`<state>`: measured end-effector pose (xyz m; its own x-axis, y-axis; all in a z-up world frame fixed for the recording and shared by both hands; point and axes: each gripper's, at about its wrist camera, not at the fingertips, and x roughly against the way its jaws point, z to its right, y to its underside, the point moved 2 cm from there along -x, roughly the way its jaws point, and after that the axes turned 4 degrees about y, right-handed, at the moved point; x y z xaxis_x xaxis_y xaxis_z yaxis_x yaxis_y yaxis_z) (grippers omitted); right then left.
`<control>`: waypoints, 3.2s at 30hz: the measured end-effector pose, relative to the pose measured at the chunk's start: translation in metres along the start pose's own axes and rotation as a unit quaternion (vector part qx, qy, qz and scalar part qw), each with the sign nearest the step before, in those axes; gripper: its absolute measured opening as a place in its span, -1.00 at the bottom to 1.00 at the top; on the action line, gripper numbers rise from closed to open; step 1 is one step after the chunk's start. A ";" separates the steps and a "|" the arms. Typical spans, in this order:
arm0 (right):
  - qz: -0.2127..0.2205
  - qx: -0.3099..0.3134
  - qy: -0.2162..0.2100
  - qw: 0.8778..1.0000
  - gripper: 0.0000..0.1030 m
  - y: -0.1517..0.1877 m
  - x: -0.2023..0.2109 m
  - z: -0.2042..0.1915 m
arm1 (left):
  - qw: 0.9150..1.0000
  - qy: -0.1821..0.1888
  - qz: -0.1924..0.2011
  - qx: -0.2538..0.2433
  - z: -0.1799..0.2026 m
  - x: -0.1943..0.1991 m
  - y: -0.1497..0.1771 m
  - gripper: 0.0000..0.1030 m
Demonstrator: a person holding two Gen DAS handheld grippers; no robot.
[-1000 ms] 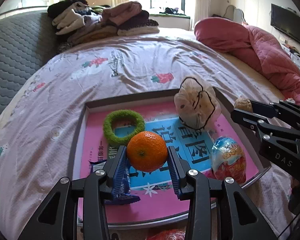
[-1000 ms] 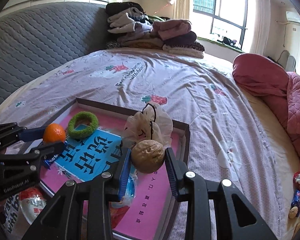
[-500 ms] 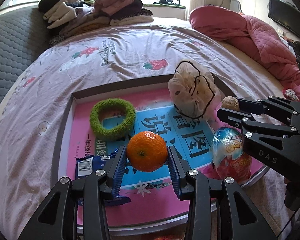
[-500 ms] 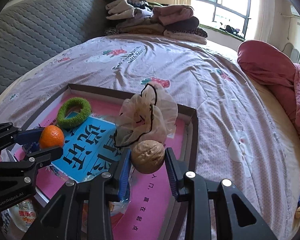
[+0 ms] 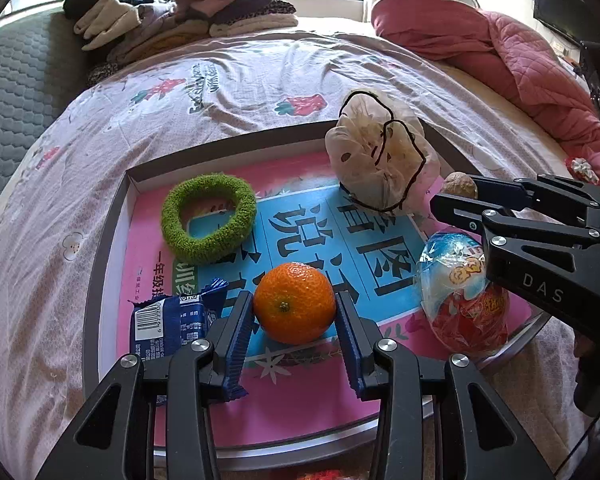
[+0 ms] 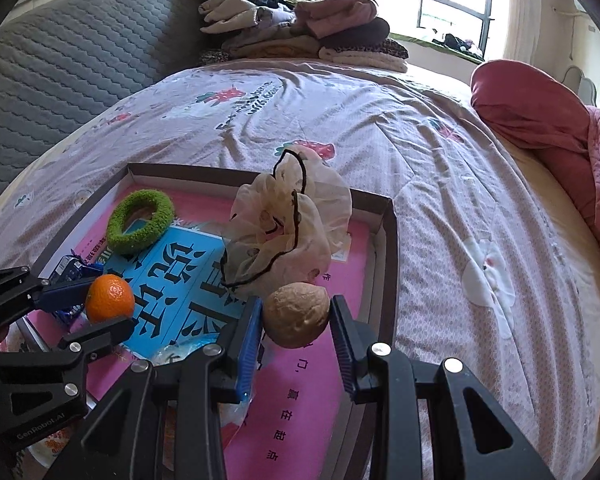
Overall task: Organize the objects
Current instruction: 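Open the left tool over the book while the right tool releases the walnut by the scrunchie, then lift both open tools up and away from the tray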
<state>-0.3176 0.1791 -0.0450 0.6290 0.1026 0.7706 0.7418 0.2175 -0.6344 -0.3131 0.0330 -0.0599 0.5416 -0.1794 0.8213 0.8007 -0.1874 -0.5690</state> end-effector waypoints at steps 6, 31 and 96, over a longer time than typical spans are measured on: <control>-0.003 -0.008 0.000 1.000 -0.33 0.000 0.000 0.002 | 1.000 0.004 0.000 0.006 -0.001 0.001 0.000 -0.18; -0.001 -0.014 0.004 1.000 -0.32 -0.001 0.004 0.003 | 1.000 -0.005 0.016 0.019 -0.006 0.016 -0.001 0.06; 0.057 -0.017 -0.013 0.998 0.16 -0.015 0.071 -0.001 | 0.996 -0.037 0.060 0.050 0.004 0.085 0.002 0.47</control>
<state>-0.2841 0.1820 0.0194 0.7036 0.1492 0.6948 0.6739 0.1701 -0.7190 -0.2642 0.0213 0.0089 0.6488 -0.1232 0.7510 0.7490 -0.0710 -0.6587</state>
